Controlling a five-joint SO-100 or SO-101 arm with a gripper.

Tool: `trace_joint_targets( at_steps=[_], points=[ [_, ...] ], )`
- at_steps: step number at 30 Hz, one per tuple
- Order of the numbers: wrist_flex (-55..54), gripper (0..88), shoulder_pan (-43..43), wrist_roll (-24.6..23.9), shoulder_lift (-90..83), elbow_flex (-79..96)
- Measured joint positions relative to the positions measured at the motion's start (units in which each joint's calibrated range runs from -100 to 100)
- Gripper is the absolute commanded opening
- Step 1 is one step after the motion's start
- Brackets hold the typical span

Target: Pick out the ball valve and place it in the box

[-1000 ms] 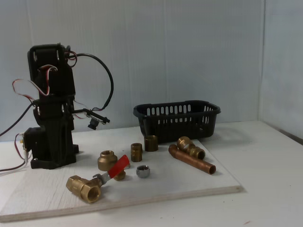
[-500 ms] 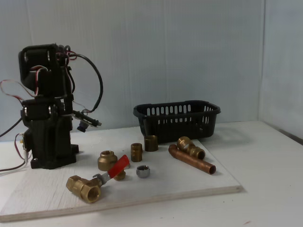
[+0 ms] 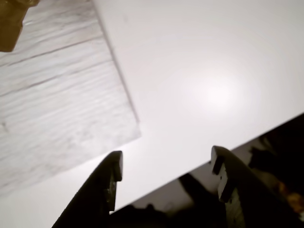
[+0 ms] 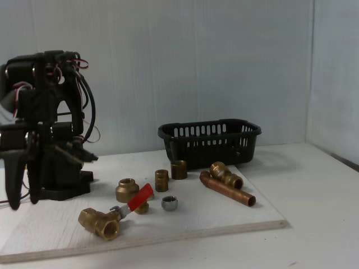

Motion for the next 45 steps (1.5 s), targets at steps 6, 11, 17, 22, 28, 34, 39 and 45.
trace_joint_targets(
  at_steps=[6, 11, 17, 22, 28, 34, 39, 45],
  points=[
    [0.69, 20.1, -0.15, 0.0, 8.56, -5.08],
    [6.28, 20.1, -2.74, 3.62, 10.42, -7.81],
    [15.39, 20.1, -5.71, 13.17, 10.42, -11.53],
    [21.58, 20.1, -5.41, 23.25, 10.93, -14.62],
    [23.9, 20.1, -5.48, 32.24, 10.93, -15.34],
    [26.48, 20.1, -5.48, 40.2, 10.93, -15.34],
    [29.32, 20.1, -4.82, 50.22, 10.93, -15.34],
    [28.03, 20.1, -2.96, 60.14, 10.93, -15.34]
  ],
)
